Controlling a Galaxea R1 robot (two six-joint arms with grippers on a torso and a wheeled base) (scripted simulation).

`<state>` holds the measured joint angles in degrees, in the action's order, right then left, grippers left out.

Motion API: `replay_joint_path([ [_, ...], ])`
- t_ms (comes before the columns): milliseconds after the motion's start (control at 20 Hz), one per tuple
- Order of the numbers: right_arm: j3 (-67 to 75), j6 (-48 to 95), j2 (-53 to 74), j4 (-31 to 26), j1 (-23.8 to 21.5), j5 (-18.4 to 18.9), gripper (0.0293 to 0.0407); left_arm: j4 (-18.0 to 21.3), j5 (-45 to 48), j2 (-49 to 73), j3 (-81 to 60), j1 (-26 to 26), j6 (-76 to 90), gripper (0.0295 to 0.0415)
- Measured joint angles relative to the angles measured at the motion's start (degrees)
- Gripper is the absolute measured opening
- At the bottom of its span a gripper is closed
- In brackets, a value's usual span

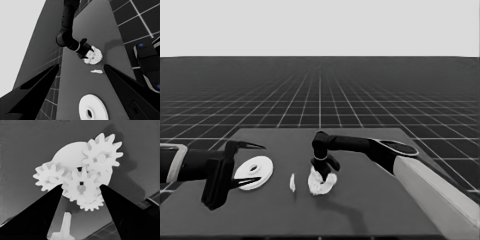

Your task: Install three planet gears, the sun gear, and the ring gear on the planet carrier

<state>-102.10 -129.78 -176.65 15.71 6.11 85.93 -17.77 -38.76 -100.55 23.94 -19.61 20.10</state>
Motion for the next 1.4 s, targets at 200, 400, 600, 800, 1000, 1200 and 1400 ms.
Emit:
replay_joint_path([
  [200, 0.0, -2.4, 0.0, 0.0, 0.0, 0.0, 0.0309, 0.0, 0.0, 0.0, 0.0, 0.0, 0.0, 0.0385],
  [400, 0.0, -4.8, 0.0, 0.0, 0.0, 0.0, 0.0309, 0.0, 0.0, 0.0, 0.0, 0.0, 0.0, 0.0385],
  [600, 0.0, -5.6, 0.0, 0.0, 0.0, 0.0, 0.0383, 0.0, 0.0, 0.0, 0.0, 0.0, 0.0, 0.0385],
  [800, 0.0, -5.7, 0.0, 0.0, 0.0, 0.0, 0.0385, 0.0, 0.0, 0.0, 0.0, 0.0, 0.0, 0.0385],
  [1000, 3.3, 31.0, 0.7, -4.0, -5.0, 2.1, 0.0391, 0.0, 0.0, 0.0, 0.0, 0.0, 0.0, 0.0385],
  [1200, 4.1, 49.3, 0.9, -6.3, -7.5, 2.3, 0.0385, 0.0, 0.0, 0.0, 0.0, 0.0, 0.0, 0.0385],
  [1400, 4.2, 51.5, 1.0, -6.6, -7.8, 2.2, 0.0385, 0.0, 0.0, 0.0, 0.0, 0.0, 0.0, 0.0385],
])
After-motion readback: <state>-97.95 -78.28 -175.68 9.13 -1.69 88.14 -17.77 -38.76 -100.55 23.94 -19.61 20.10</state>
